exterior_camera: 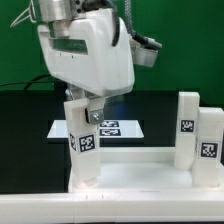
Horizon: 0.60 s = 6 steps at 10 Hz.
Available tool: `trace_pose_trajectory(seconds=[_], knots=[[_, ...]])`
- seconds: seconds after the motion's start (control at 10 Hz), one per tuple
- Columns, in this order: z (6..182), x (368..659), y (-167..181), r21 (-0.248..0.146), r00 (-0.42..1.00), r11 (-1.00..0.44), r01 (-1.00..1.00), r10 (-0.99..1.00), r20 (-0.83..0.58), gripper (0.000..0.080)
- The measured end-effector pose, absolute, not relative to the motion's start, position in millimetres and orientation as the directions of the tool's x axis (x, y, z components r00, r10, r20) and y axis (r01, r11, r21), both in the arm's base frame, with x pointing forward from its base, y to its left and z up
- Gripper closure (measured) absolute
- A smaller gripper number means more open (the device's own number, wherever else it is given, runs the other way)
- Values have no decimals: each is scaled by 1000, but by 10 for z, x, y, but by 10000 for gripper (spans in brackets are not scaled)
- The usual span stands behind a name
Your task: Assemble desk
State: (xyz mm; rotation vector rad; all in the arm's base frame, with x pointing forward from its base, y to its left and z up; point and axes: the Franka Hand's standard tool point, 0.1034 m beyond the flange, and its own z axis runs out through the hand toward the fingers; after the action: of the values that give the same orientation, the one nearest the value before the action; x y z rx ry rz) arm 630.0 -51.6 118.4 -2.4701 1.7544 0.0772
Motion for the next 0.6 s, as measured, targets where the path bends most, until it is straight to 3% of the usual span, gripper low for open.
trace_pose_trajectory(seconds=[0.3, 0.6], knots=[[1168, 6320, -419, -81, -91, 104, -991, -985, -146, 509], [1162, 6326, -390, -72, -151, 163, -984, -977, -149, 509]])
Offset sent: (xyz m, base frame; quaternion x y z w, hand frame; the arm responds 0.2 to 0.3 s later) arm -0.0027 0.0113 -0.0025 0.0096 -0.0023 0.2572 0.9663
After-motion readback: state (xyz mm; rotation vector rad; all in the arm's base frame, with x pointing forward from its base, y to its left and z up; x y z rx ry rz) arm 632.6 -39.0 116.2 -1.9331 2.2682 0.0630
